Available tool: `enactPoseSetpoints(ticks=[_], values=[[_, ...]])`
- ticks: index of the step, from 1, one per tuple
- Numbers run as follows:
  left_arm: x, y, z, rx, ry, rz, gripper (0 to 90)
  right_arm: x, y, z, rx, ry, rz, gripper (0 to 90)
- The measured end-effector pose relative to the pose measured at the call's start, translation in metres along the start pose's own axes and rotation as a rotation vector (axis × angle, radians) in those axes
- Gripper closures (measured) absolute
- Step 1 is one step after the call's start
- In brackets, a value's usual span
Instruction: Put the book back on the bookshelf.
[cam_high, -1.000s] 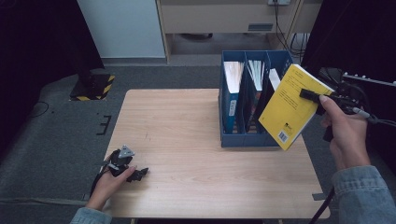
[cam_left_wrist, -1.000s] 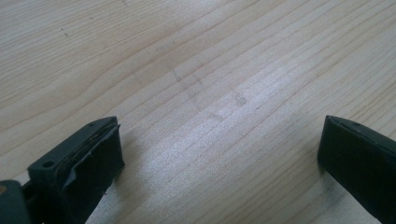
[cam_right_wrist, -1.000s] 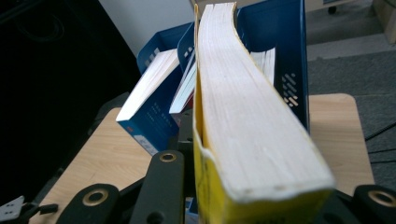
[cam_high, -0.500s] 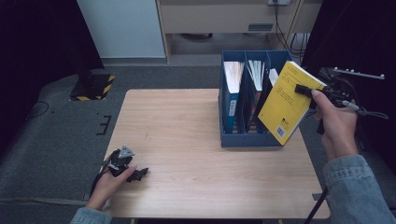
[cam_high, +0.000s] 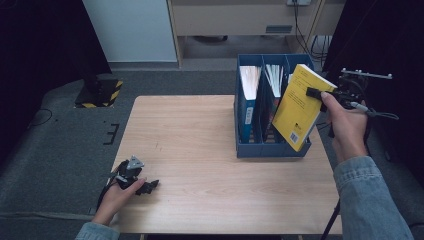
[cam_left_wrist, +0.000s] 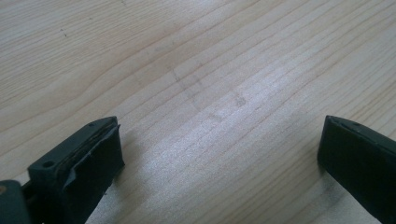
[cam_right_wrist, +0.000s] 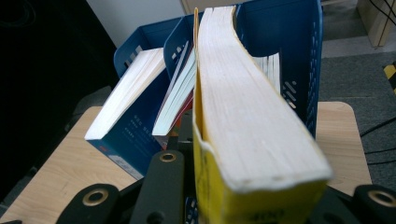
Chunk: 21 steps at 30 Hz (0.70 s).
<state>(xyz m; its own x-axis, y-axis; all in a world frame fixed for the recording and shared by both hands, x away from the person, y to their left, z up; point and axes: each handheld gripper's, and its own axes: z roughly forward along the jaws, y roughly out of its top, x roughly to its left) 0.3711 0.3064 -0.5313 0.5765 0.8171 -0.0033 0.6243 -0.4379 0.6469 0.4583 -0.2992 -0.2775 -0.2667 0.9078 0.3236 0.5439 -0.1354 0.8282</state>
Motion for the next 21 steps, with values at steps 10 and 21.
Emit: enactPoseSetpoints(ticks=[10,21], values=[[0.000,0.000,0.000,-0.001,0.000,0.004,0.0,0.010,0.004,0.030,0.015,-0.022,-0.016,74.5],[0.000,0.001,0.001,-0.002,-0.004,0.008,0.0,0.023,0.003,0.052,0.000,-0.031,-0.050,74.4]])
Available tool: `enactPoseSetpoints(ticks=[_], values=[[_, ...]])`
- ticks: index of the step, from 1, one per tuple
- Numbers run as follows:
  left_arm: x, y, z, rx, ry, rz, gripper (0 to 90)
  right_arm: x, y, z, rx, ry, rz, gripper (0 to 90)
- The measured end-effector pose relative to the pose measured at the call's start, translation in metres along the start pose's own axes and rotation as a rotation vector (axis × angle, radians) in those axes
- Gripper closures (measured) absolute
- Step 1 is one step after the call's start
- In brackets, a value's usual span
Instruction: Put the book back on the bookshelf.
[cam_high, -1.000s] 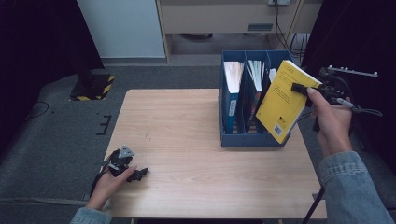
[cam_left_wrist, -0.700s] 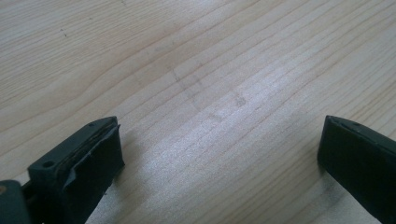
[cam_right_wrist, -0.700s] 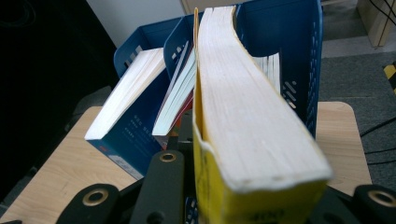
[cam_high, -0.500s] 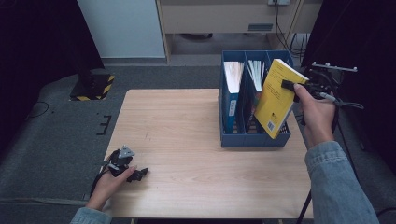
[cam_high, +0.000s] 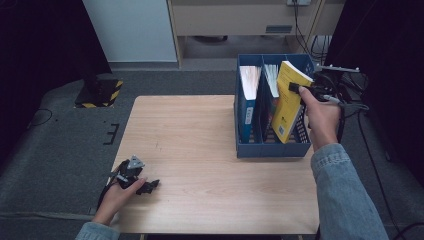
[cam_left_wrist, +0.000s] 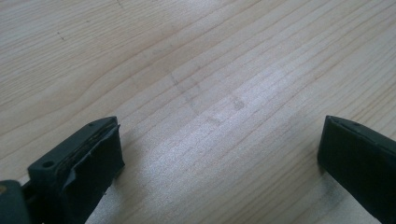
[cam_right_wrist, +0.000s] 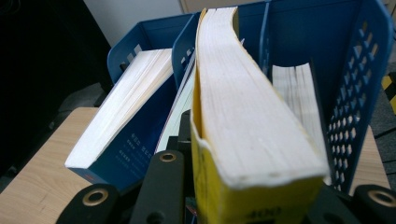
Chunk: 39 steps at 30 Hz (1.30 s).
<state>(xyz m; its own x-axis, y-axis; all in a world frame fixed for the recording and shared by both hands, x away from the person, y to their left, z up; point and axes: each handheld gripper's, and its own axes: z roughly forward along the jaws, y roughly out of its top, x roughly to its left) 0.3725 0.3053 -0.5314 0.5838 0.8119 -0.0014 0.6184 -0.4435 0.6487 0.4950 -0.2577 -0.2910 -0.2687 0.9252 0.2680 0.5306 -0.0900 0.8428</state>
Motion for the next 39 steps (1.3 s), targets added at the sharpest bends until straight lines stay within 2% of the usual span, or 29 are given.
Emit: enactPoseSetpoints(ticks=[9,22,28,32,39], values=[[0.000,0.000,0.000,-0.001,0.001,0.001,0.0,0.004,0.002,0.013,0.011,-0.008,0.005,74.4],[0.000,0.000,0.000,-0.001,0.001,0.001,0.0,-0.001,-0.002,0.020,-0.011,-0.015,0.021,74.4],[0.000,0.000,0.000,-0.001,-0.001,0.003,0.0,-0.004,-0.003,0.024,-0.026,-0.010,0.049,74.3],[0.000,0.000,0.000,-0.001,-0.001,0.003,0.0,-0.005,-0.004,0.027,-0.023,-0.016,0.051,74.3],[0.000,0.000,0.000,-0.002,-0.002,0.003,0.0,-0.005,-0.006,0.033,-0.058,-0.003,0.037,74.2]])
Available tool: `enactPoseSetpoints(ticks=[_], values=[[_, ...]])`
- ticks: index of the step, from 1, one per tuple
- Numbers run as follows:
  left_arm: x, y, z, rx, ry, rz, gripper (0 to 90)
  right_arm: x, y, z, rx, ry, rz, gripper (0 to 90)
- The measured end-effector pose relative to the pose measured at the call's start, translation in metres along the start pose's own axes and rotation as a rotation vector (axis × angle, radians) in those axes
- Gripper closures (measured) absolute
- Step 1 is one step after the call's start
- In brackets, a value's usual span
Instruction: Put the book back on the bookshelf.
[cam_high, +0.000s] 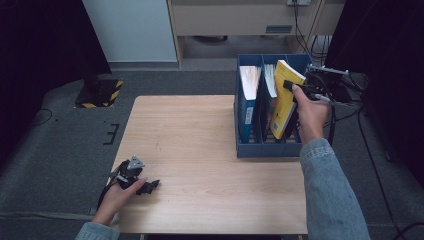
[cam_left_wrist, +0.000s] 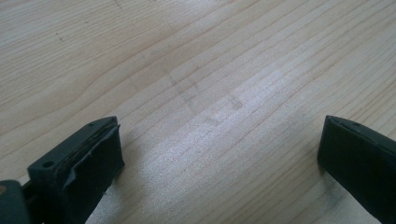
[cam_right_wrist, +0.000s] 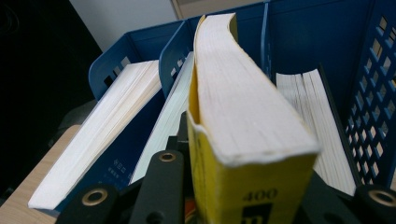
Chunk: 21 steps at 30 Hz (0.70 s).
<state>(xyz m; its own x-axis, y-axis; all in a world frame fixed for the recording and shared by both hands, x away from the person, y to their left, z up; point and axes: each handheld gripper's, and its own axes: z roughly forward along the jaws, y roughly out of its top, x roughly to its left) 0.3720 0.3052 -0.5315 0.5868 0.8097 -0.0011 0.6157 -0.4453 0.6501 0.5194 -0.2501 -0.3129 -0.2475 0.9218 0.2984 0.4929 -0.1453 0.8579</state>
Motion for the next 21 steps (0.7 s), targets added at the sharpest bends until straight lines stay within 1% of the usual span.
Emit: enactPoseSetpoints(ticks=[3,6,8,11,17,21], values=[[0.000,0.000,0.000,0.000,0.000,0.000,0.0,0.001,0.000,0.002,-0.004,-0.007,0.000,74.2],[0.000,0.000,0.000,0.000,-0.001,0.001,0.0,0.003,-0.002,0.005,0.003,-0.013,-0.011,74.2],[0.000,0.000,0.000,0.000,-0.001,0.001,0.0,0.003,-0.004,0.007,0.009,-0.017,-0.008,74.1],[0.000,0.000,0.000,-0.001,-0.001,0.002,0.0,0.002,-0.007,0.010,0.009,-0.013,-0.014,74.1],[0.000,0.000,0.000,0.000,-0.002,0.003,0.0,0.000,-0.012,0.013,-0.004,-0.020,0.002,74.0],[0.000,0.000,0.000,0.000,-0.003,0.003,0.0,-0.001,-0.015,0.016,-0.002,-0.020,-0.001,74.0]])
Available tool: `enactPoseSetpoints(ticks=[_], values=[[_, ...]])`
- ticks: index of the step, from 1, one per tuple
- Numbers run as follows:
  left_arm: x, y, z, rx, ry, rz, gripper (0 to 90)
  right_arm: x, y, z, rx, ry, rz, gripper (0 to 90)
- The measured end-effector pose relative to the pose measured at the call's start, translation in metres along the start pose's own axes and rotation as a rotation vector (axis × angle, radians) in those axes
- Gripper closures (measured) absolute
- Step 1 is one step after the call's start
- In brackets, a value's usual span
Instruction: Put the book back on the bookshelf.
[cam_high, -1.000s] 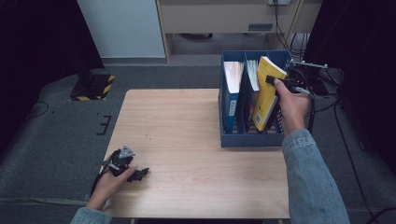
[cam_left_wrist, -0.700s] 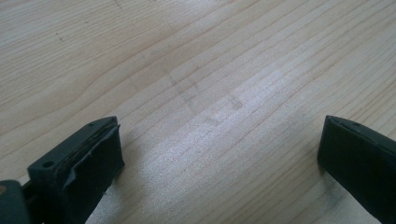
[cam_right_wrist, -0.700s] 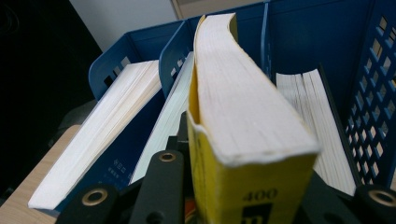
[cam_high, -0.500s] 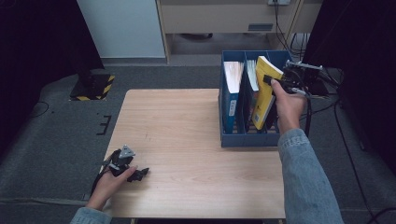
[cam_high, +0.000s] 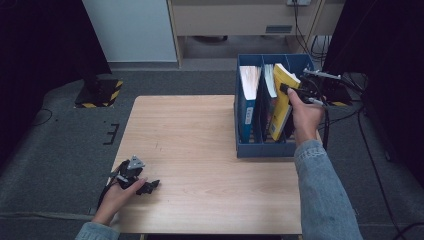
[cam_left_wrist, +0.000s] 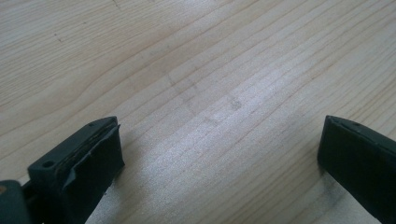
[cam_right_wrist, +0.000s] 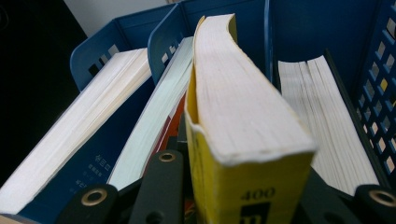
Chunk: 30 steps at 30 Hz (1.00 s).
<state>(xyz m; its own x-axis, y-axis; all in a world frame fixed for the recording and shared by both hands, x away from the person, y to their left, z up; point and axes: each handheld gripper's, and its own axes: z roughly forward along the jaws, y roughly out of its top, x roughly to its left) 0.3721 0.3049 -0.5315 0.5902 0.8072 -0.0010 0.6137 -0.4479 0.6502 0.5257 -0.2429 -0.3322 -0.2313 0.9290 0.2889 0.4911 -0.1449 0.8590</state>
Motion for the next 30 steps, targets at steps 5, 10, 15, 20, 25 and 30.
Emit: enactPoseSetpoints(ticks=[5,10,15,20,25,30], values=[[0.000,0.000,0.000,0.000,0.000,0.000,0.0,0.000,-0.001,0.002,0.005,-0.001,-0.005,73.9],[0.000,0.000,0.000,0.000,0.000,0.000,0.0,0.001,-0.002,0.004,0.005,-0.006,-0.012,73.8],[-0.001,0.000,0.000,0.000,-0.003,-0.003,0.0,0.003,-0.006,0.008,0.010,-0.005,-0.021,73.7],[-0.001,0.000,0.000,0.000,-0.004,-0.002,0.0,0.001,-0.013,0.012,0.021,-0.011,-0.010,73.6],[0.000,0.000,0.000,0.001,-0.004,-0.001,0.0,-0.001,-0.018,0.014,0.032,-0.010,-0.002,73.5],[-0.001,0.000,0.000,0.001,-0.004,-0.001,0.0,-0.003,-0.021,0.016,0.036,-0.010,0.004,73.4]])
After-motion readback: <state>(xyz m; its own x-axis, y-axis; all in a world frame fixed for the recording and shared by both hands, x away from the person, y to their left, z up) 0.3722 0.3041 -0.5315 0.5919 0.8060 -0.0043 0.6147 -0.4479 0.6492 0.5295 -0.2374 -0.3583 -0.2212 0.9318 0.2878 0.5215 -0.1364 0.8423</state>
